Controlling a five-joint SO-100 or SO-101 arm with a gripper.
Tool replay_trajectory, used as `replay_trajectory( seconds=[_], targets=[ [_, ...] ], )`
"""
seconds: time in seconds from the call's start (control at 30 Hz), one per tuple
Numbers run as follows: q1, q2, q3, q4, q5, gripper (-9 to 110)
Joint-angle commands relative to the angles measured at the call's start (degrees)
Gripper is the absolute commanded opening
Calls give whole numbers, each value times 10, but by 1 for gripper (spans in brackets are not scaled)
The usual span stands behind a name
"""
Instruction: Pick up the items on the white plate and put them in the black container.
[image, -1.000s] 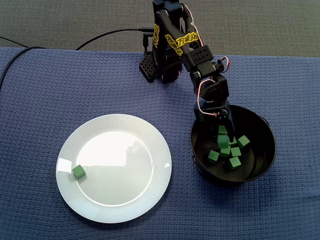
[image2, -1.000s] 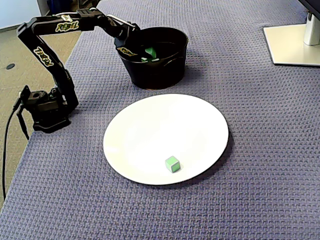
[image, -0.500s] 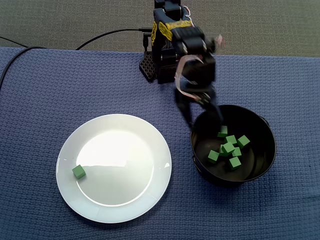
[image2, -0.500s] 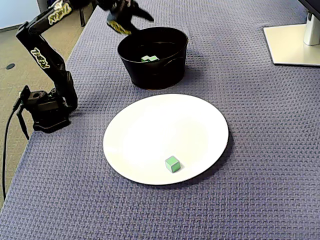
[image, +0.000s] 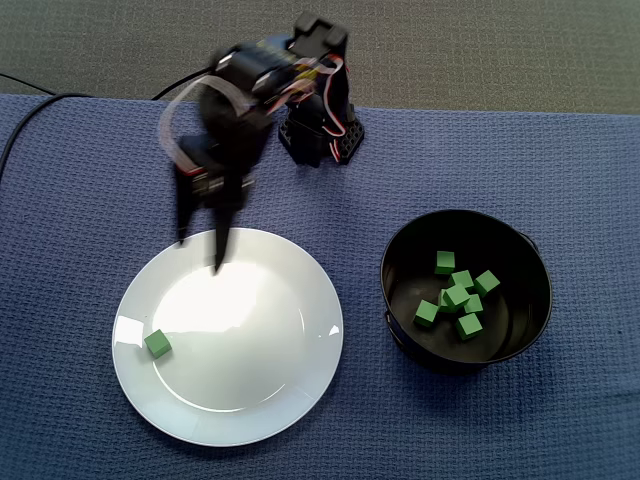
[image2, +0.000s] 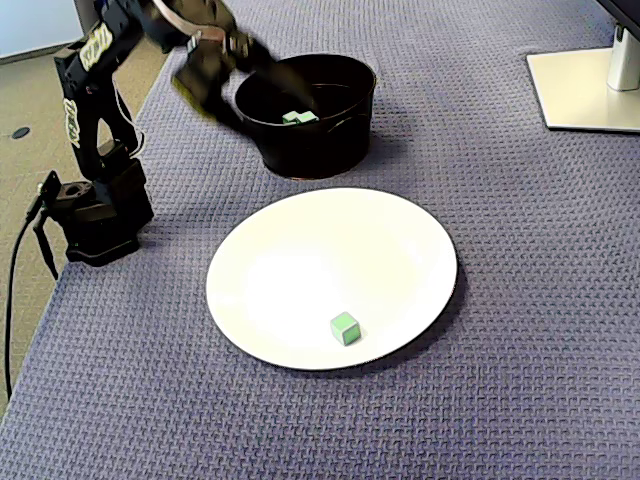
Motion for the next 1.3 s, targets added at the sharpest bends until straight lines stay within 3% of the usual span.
replay_trajectory(
  seconds=[0.0,0.23,0.7,1.27],
  targets=[
    [50,-78,-49,-27,25,25],
    [77,-185,-59,-93,14,25],
    [53,-339,-122,-86,-76,25],
    [40,-453,-178,-130,-108,24]
  ],
)
